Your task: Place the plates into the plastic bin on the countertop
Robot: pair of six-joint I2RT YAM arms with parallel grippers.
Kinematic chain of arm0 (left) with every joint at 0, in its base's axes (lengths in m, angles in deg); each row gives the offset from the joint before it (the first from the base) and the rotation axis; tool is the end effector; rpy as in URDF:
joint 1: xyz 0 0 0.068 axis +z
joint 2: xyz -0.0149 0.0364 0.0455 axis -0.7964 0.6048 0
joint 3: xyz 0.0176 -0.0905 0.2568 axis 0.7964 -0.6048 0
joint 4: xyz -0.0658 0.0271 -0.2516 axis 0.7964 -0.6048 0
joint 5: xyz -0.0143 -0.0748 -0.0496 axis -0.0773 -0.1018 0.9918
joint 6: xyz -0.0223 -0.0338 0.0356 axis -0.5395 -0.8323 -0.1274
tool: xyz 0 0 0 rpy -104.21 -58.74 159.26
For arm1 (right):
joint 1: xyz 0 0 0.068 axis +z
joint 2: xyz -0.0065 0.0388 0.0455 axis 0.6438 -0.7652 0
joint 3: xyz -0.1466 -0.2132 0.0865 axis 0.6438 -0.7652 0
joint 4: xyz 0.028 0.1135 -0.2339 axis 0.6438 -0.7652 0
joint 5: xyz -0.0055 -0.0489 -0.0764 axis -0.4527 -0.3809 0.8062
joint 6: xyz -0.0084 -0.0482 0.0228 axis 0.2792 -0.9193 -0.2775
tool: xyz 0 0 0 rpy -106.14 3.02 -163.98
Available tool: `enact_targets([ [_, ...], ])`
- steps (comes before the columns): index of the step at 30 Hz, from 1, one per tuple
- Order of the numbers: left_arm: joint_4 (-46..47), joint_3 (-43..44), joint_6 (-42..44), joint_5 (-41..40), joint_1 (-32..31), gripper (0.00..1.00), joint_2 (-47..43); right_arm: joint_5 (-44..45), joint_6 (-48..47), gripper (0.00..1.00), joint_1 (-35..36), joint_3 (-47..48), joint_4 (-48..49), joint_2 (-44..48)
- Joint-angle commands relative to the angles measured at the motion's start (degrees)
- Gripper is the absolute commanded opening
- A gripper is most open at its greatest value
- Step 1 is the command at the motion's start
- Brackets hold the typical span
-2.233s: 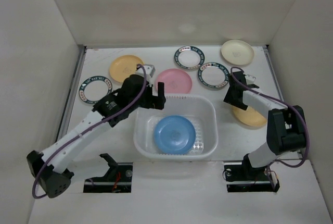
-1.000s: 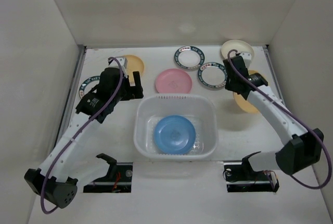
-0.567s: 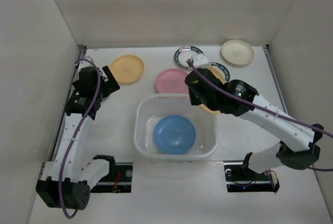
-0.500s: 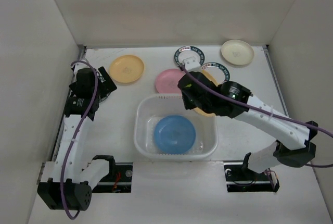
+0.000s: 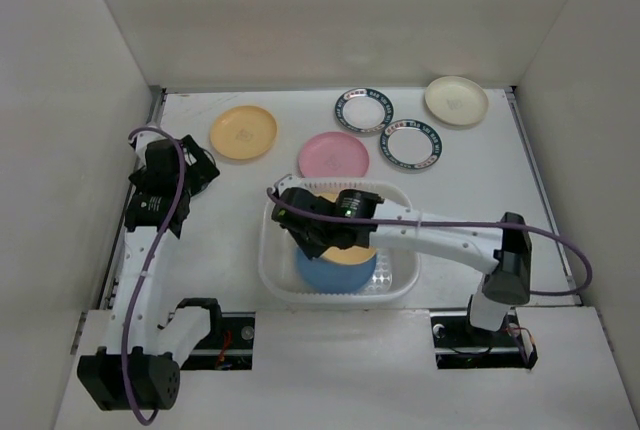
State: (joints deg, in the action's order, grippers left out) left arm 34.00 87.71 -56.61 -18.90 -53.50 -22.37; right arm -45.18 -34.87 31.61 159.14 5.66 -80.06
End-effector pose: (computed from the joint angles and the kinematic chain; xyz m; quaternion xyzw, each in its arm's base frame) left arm 0.2034 0.0065 0.3450 -0.2551 0.8163 -0.0133 0.5181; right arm 0.1246 0.3436 0.3299 -0.3392 0.8917 0.1046 0.2809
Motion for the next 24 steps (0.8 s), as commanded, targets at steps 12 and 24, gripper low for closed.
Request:
enact_targets([
  [12, 1.4, -2.7, -2.2, -2.8, 0.5, 1.0, -4.0, -1.5, -5.6, 0.1, 1.0, -6.8, 11.0, -5.9],
  [24, 1.8, -5.3, -2.4, -3.2, 1.3, 1.0, -1.5, -3.3, -7.1, 0.59, -0.2, -9.9, 13.2, 0.9],
])
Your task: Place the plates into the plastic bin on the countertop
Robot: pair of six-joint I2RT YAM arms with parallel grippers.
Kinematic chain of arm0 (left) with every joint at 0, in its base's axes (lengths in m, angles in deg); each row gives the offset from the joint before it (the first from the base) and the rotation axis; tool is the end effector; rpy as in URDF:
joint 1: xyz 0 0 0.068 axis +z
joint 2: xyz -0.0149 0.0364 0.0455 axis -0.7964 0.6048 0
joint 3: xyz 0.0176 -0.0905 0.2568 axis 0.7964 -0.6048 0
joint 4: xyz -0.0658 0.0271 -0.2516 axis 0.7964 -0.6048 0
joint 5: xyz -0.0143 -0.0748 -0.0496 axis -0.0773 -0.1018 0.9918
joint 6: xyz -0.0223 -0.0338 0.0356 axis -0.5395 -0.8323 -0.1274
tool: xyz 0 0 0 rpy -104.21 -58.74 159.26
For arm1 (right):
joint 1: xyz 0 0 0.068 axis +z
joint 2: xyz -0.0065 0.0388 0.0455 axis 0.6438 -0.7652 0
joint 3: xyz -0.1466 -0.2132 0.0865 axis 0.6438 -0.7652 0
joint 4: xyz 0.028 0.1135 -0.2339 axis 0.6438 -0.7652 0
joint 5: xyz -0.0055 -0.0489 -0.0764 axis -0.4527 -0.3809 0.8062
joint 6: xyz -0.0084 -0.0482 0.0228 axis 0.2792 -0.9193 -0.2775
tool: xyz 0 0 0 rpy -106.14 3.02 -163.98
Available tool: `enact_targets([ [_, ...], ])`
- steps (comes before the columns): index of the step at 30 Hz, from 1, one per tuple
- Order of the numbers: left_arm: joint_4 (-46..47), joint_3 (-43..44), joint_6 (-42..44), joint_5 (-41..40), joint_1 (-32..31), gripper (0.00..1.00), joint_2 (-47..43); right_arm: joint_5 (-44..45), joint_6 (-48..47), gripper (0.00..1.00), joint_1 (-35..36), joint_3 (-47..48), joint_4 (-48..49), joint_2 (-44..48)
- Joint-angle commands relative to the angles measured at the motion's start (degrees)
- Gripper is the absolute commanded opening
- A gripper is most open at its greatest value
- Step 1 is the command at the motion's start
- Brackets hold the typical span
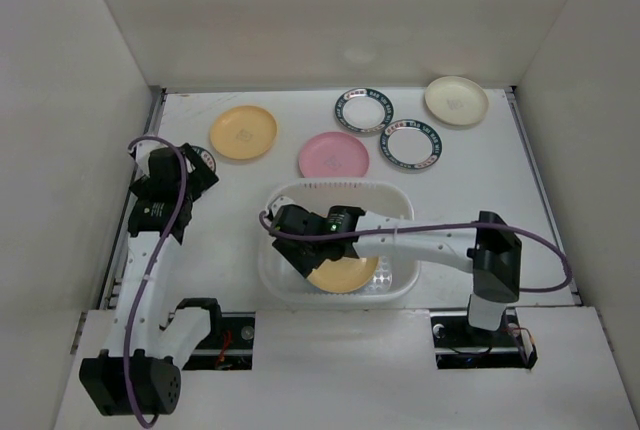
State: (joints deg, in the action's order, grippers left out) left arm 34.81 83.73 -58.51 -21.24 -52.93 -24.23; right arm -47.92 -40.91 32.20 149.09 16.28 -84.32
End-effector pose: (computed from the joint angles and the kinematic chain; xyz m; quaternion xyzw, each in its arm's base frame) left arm 0.1973 0.0099 0.3289 -0.2821 0.8116 0.0012 0.5116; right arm 0.1248 0.3622 0.2596 -0.4043 0.8760 0.0848 0.2489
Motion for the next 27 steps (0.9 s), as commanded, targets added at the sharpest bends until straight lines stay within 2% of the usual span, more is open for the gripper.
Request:
enact_targets([
  [1, 1.3, -1.9, -0.7, -0.7, 1.0, 1.0, 0.5, -0.7, -1.1, 0.61, -0.9, 0.1, 2.5, 5.8],
  [3, 1.6, -3.0, -1.7, -0.4, 1.8, 1.0, 1.0, -1.9, -1.4, 0.67, -1.6, 0.2, 2.4, 8.2],
  [11, 4.9, -7.9, -7.0, 1.4, 7.0, 0.99, 2.7, -4.6, 0.0, 0.78, -6.7, 0.5, 6.0, 20.7],
  [17, 11.5, -13.7, -14.9, 3.3, 12.4, 0.88, 7.0, -3.3, 0.4, 0.78, -11.8, -3.2, 6.3, 27.8],
  [21, 17.5, -16.1, -21.8, 7.4, 16.4, 0.78, 12.5, -3.2, 1.6, 0.78, -14.4, -7.3, 6.5, 32.1],
  [27, 29.6, -19.3, -30.2, 11.6, 19.3, 0.69, 17.6, -3.1, 3.1, 0.78, -16.8, -11.3, 6.6, 36.7],
])
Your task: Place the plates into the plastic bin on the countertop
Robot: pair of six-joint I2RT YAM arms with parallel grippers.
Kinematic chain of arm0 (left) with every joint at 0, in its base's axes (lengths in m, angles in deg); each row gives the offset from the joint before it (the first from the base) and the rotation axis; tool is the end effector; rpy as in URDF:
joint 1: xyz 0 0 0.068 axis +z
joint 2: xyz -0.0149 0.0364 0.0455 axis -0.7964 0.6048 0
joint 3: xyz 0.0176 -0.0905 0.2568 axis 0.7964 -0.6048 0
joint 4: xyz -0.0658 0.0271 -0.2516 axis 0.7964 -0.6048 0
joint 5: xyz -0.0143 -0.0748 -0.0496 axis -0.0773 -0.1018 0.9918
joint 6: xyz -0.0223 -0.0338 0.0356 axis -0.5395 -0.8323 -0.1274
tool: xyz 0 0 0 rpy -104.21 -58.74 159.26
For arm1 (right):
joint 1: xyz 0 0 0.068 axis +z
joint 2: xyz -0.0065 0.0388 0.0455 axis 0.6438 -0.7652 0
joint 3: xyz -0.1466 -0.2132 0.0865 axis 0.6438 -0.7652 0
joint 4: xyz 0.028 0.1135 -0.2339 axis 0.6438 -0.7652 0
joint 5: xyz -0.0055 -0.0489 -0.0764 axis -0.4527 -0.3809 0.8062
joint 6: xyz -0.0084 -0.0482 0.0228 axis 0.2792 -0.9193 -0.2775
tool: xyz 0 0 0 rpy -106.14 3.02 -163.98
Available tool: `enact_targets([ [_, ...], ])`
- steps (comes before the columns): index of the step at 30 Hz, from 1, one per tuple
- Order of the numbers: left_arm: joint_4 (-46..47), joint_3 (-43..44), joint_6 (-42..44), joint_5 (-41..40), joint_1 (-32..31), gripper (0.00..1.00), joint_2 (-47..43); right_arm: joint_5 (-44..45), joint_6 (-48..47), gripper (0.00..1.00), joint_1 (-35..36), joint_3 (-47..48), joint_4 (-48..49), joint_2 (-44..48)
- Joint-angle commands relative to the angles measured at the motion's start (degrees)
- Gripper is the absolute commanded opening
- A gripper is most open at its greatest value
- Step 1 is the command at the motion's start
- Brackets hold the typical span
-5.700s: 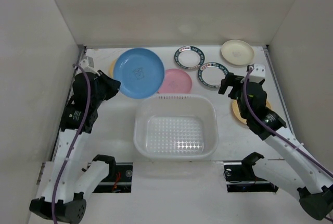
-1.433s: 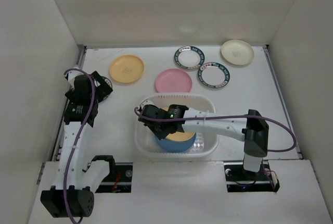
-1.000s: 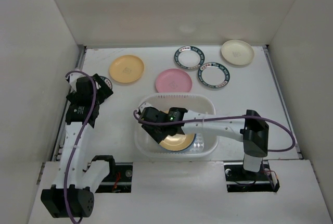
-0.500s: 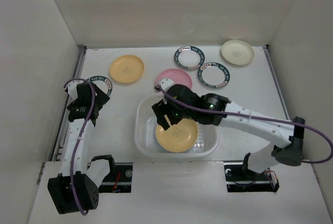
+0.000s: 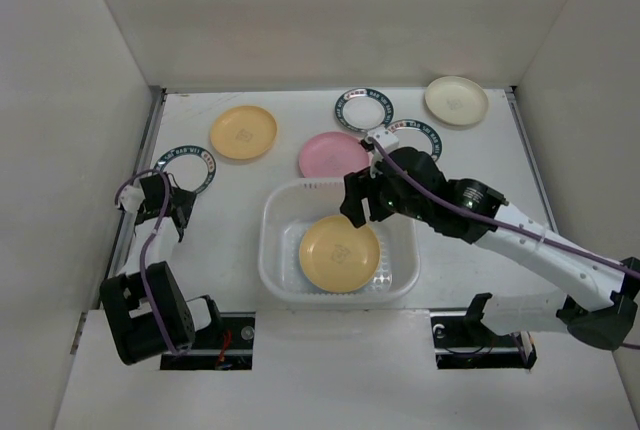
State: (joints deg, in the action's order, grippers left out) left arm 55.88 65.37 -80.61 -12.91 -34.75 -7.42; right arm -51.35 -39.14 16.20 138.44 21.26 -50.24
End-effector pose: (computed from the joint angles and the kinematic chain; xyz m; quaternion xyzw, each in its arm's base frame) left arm 0.2260 0.0793 0.1925 -0.5424 0.7410 -0.0426 0.3935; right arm 0.1463 0.2074 0.3863 -0.2249 0.8521 0.2266 0.4147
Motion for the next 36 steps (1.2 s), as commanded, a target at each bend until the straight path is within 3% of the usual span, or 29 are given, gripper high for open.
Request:
enact_targets([
  [1, 9.6, -1.1, -9.1, 4.5, 1.6, 0.68, 2.2, 0.4, 1.5, 0.78, -0.9, -1.1, 1.6, 3.3],
  [14, 22.3, -4.0, -13.6, 9.1, 6.7, 0.59, 12.4, 0.0, 0.8, 0.79, -5.2, -4.4, 2.5, 6.8],
  [21, 30.3, -3.4, -17.7, 12.7, 7.6, 0.54, 22.2, 0.3, 1.6, 0.79, -6.8, -6.1, 2.9, 7.7],
  [24, 33.3, -2.1, -19.6, 15.1, 7.5, 0.47, 27.3, 0.4, 2.1, 0.79, -7.5, -6.9, 2.8, 8.8],
  [29, 36.7, -1.4, -22.2, 17.0, 7.1, 0.24, 32.4, 0.4, 3.0, 0.79, -8.5, -7.3, 2.6, 10.2],
  [32, 38.8, -3.1, -23.1, 17.2, 6.4, 0.13, 31.3, 0.6, 3.5, 0.79, -8.9, -7.3, 2.4, 10.5],
  [36, 39.7, -5.5, -23.2, 18.4, 6.3, 0.07, 24.6, 0.7, 4.5, 0.78, -10.2, -8.1, 2.5, 10.7],
])
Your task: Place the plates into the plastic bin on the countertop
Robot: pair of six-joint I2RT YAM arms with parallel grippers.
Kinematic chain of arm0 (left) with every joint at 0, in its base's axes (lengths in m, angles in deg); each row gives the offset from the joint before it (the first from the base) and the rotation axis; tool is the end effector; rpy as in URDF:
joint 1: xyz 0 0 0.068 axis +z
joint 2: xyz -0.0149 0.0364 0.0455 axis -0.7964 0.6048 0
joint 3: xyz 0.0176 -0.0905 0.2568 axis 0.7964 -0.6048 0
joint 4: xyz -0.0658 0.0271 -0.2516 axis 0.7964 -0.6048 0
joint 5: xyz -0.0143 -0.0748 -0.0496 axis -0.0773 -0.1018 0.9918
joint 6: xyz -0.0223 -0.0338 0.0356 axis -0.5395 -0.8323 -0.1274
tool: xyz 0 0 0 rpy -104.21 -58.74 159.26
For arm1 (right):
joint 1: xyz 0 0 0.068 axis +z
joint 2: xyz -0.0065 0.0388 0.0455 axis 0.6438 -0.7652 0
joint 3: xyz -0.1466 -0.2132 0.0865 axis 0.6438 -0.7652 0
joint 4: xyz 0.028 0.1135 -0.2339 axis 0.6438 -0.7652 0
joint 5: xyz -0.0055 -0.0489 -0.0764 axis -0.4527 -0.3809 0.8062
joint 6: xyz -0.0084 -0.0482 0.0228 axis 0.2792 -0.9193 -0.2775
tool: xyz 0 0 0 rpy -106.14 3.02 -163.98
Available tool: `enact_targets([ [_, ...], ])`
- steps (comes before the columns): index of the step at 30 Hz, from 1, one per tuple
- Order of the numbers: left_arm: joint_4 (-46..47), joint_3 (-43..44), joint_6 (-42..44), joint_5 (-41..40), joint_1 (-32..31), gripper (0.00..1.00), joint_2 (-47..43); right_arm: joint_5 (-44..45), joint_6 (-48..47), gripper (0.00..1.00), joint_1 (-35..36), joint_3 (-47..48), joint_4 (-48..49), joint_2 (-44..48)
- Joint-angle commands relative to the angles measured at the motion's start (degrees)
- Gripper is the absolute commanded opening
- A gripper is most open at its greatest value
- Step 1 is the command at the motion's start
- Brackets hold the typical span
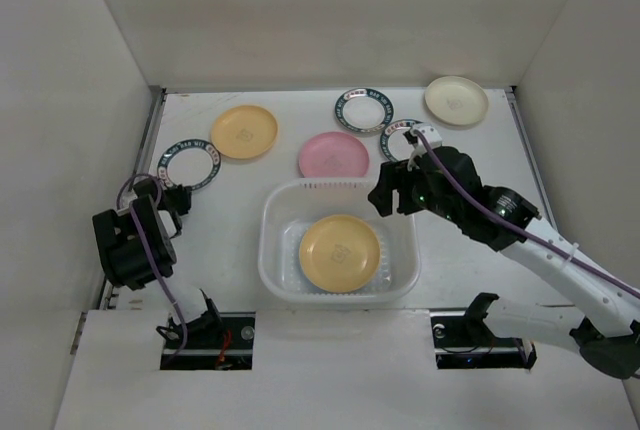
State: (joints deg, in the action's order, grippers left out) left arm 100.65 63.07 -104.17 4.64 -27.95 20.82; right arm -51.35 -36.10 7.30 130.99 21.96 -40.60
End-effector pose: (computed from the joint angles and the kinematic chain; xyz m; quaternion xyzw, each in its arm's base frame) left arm 0.2785 0.1229 0.1227 -0.6310 0.5892 -0.2698 0.4266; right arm 0.1492 0.1524 0.3808 -0.1306 0.8595 0.2189 0.4430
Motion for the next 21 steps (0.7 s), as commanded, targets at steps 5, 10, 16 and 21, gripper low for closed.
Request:
enact_targets([
  [5, -8.4, -3.1, 1.6, 2.9, -2.0, 0.06, -16.6, 1.4, 3.5, 0.79, -7.2, -3.6, 2.7, 1.7],
  [10, -15.4, 0.8, 5.1, 4.5, -7.6, 0.05, -29.5, -0.4, 5.3, 0.8, -14.3, -7.1, 4.5, 2.1],
  [16, -21.1, 3.2, 7.9, 8.4, -9.2, 0.06, -43.3, -1.8, 5.2, 0.8, -18.5, -7.5, 6.0, 1.9],
  [21, -23.7, 5.1, 7.5, 15.6, -10.5, 0.06, -47.8, -2.3, 5.0, 0.79, -18.2, -7.3, 6.2, 0.8],
])
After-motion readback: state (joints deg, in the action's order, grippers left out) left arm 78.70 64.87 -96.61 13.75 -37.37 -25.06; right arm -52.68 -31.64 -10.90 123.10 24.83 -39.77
